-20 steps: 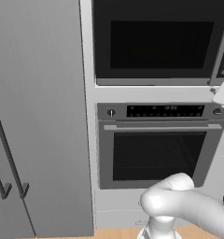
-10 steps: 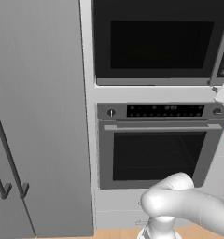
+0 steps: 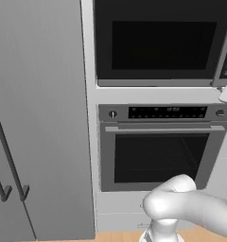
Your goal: Pick the avocado from the sink and place it in the bowl. Then pick the bowl and place it in the microwave. Then close the microwave door and press the start button.
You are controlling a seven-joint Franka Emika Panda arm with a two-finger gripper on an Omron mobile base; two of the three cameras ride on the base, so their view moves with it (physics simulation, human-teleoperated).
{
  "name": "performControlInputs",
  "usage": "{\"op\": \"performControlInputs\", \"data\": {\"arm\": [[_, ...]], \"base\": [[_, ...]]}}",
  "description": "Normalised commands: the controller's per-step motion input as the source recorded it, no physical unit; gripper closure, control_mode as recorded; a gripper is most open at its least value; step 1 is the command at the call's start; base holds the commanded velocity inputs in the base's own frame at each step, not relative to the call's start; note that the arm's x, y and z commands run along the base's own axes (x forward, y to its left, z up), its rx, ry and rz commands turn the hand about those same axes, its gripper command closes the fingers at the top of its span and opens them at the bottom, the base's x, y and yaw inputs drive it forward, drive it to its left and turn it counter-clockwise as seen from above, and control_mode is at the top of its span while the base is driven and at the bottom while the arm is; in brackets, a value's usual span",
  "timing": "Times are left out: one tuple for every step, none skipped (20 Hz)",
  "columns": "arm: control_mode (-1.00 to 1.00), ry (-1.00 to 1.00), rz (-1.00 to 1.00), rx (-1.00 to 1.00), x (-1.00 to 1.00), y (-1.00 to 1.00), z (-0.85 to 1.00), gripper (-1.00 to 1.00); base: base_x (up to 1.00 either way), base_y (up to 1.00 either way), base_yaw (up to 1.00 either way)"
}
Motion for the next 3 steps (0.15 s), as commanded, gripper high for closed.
{"op": "performControlInputs", "data": {"arm": [[-1.0, -0.13, 0.01, 0.0, -0.72, 0.34, -0.4, -1.0], [-1.0, -0.12, 0.01, 0.0, -0.9, 0.44, -0.41, -1.0], [-1.0, -0.09, 0.0, 0.0, -1.0, 0.59, -0.39, -1.0]], "base": [[0.0, 0.0, 0.0], [0.0, 0.0, 0.0], [0.0, 0.0, 0.0]]}}
